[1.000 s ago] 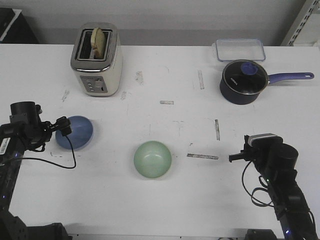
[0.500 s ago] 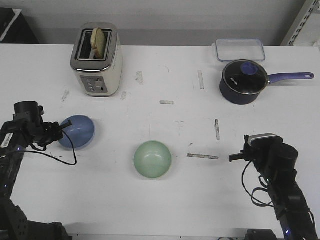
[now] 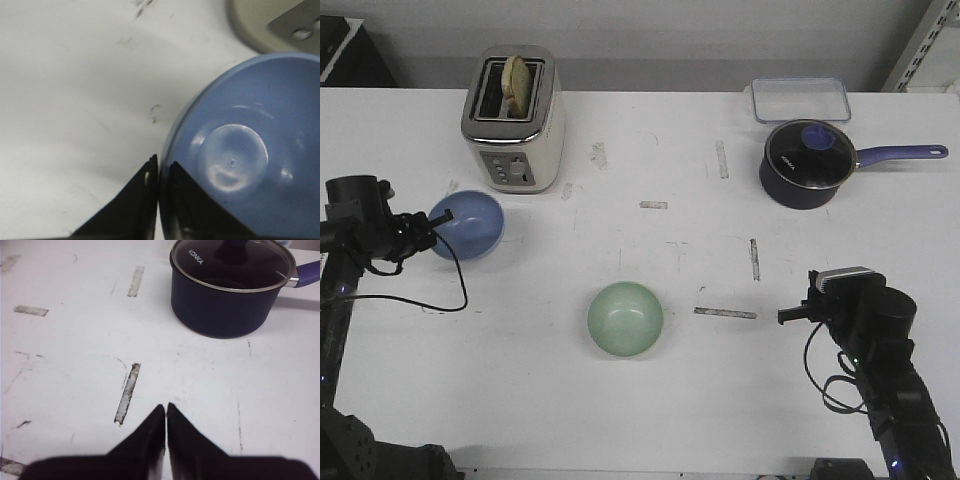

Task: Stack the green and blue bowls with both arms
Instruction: 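Grasp the blue bowl with the left gripper and carry it over the green bowl, then lower the blue bowl into the green bowl and release, lifting the left gripper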

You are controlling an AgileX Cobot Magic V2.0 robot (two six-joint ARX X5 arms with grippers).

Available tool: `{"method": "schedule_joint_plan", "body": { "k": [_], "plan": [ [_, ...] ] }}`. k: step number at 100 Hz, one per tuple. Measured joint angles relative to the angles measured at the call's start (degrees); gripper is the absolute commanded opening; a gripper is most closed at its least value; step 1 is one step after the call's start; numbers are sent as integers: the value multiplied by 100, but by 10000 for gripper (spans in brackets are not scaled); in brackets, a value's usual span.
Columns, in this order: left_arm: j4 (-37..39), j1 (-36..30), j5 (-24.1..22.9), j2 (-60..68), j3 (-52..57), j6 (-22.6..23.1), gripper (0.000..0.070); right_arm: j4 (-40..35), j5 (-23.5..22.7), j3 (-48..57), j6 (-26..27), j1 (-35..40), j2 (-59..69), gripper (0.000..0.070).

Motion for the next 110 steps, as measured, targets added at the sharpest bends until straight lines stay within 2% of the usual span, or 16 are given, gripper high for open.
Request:
{"method": "schedule_joint_plan", "body": {
  "k": [12, 26, 42, 64, 79, 94, 110],
  "plan": [
    [-251, -181, 352, -72, 704, -105, 1, -2, 0, 0, -2, 0, 0, 0],
    [-535, -767, 487, -382, 1283, -120, 1, -2, 0, 0, 0, 0, 0, 0],
    [-839, -1827, 511, -730, 1349, -105, 1, -7, 0, 0, 0, 0, 0, 0],
    [-1764, -3530, 494, -498, 1335, 92, 0, -46, 0, 0, 0, 0, 0, 0],
    [-1805, -4435, 492, -107, 1335, 214, 0, -46, -9, 0, 0, 0, 0, 0],
    [-1797, -4830, 461, 452, 1335, 391, 1, -46, -11, 0, 0, 0, 0, 0],
    [-1840, -4854, -50, 949, 1335, 455, 1, -46, -11, 0, 0, 0, 0, 0]
  ]
}}
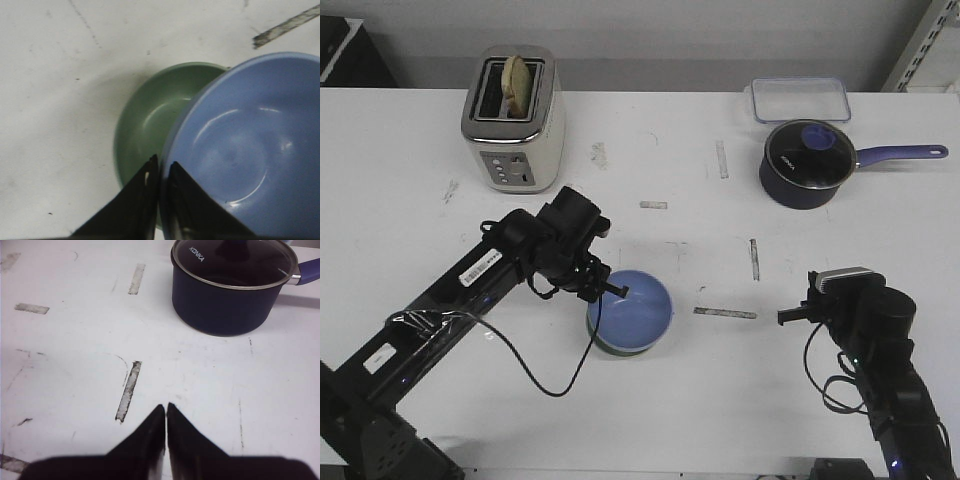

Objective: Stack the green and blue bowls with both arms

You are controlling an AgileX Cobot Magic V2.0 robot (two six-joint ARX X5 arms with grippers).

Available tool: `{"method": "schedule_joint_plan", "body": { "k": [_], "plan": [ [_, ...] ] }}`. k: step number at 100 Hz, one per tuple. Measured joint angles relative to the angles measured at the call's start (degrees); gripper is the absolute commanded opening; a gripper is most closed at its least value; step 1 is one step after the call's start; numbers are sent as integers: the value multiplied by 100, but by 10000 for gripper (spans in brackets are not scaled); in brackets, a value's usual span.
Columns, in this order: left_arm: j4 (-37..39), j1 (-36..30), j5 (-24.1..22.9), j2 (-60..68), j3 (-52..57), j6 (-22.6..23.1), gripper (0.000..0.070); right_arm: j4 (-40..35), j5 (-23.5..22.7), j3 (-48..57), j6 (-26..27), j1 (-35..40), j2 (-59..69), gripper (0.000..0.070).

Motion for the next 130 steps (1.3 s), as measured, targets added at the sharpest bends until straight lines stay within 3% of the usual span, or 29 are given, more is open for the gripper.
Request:
{"method": "schedule_joint_plan", "body": {
  "k": [29, 36, 54, 61, 77, 106, 117, 130],
  "plan": [
    [-52, 2, -44, 125, 0, 37, 23, 2, 0, 0, 0, 0, 0, 0],
    [-52, 2, -42, 129, 0, 39, 148, 0, 0, 2, 0, 0, 0, 0],
    [-52, 2, -37, 129, 0, 37, 576, 2, 0, 0, 0, 0, 0, 0],
    [-55, 2, -37, 129, 0, 37, 649, 2, 0, 0, 0, 0, 0, 0],
    [-297, 11, -44, 131, 214, 37, 618, 4, 0, 0, 0, 0, 0, 0],
    [-553, 302, -610, 125, 1615, 37, 209, 46, 0, 0, 0, 0, 0, 0],
    [-483, 483, -673, 35, 2011, 57, 10, 46, 0, 0, 0, 0, 0, 0],
    [-446, 841, -994, -302, 2151, 286, 1, 48, 0, 0, 0, 0, 0, 0]
  ]
}}
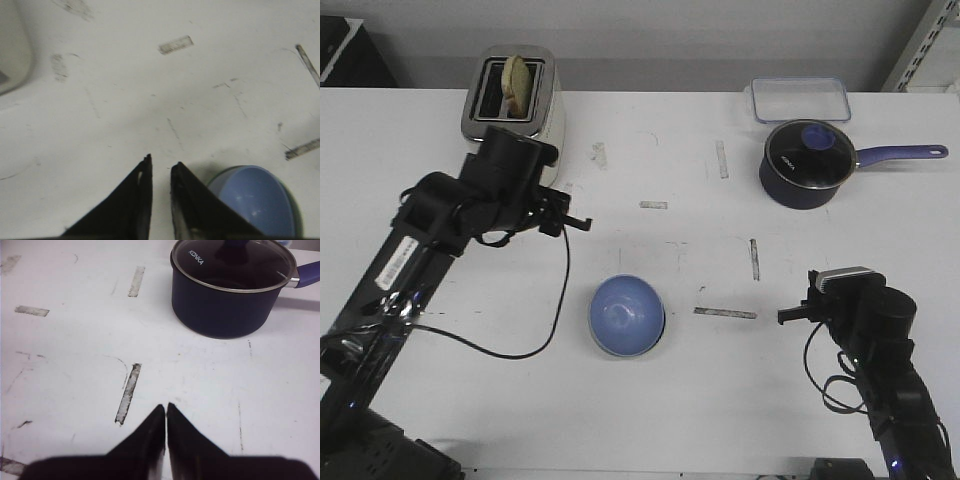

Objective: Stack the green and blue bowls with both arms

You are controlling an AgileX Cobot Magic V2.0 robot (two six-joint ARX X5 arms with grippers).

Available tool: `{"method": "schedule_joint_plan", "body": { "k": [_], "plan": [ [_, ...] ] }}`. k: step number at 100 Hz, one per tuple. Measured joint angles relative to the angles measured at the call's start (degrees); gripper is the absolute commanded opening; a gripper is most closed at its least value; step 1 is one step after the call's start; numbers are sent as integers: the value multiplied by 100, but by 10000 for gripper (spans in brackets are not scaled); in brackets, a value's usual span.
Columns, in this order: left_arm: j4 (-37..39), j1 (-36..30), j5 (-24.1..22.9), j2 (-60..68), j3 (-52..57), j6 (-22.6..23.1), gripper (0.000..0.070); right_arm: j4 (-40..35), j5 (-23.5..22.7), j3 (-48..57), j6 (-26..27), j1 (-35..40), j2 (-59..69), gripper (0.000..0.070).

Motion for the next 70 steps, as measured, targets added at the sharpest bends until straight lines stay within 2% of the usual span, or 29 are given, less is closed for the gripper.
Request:
{"method": "schedule_joint_plan", "body": {
  "k": [10, 29, 44, 70],
  "plan": [
    [-50, 409, -225, -210, 11, 120, 1, 74, 0, 0, 0, 0, 0, 0],
    [260, 1329, -232, -461, -341, 208, 1, 227, 2, 2, 168, -31, 0, 0],
    [1211, 1871, -254, -1270, -1510, 208, 1, 245, 4, 0, 345, -168, -35, 0],
    [3215, 2308, -251, -3158, -4210, 208, 1, 203, 9, 2, 433, -420, -444, 0]
  ]
}}
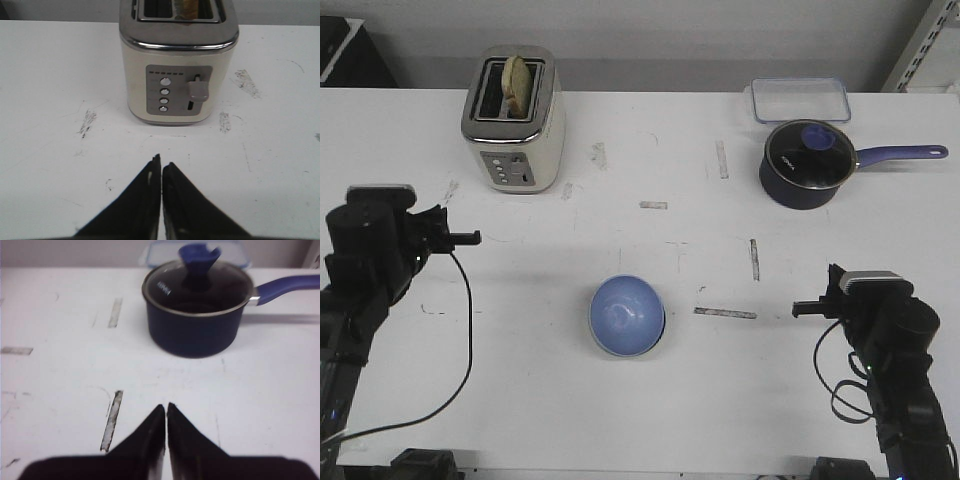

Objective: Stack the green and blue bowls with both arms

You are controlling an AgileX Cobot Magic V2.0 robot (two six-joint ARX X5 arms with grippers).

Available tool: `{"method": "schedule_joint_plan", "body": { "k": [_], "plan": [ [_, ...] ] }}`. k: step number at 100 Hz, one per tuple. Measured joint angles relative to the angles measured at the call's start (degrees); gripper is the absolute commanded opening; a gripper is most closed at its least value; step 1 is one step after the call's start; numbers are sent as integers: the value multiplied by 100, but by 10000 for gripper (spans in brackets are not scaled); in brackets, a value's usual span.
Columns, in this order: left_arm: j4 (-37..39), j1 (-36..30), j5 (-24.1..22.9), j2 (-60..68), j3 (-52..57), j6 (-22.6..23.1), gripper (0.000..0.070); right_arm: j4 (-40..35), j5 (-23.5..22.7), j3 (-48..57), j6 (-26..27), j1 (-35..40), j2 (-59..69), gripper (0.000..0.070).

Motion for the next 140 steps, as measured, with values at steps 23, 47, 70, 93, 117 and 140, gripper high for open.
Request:
{"method": "schedule_joint_plan", "body": {
  "k": [23, 47, 70, 93, 117, 140],
  "plan": [
    [1303, 66, -37, -1255, -2015, 107, 1, -334, 138, -35, -13, -31, -551, 0],
    [2149, 74, -44, -2076, -3429, 166, 1, -645, 146, -765, -15, -31, -1469, 0],
    [2557, 74, -44, -2293, -3635, 173, 2, -859, 271, -920, -15, -31, -2343, 0],
    [2660, 74, -46, -2448, -3635, 149, 2, -852, 273, -920, -13, -31, -2527, 0],
    [2664, 74, -46, -2734, -3635, 149, 2, -804, 275, -920, -2, -28, -2533, 0],
    [2664, 74, -44, -3067, -3635, 149, 2, -669, 275, -920, 0, -31, -2533, 0]
  ]
}}
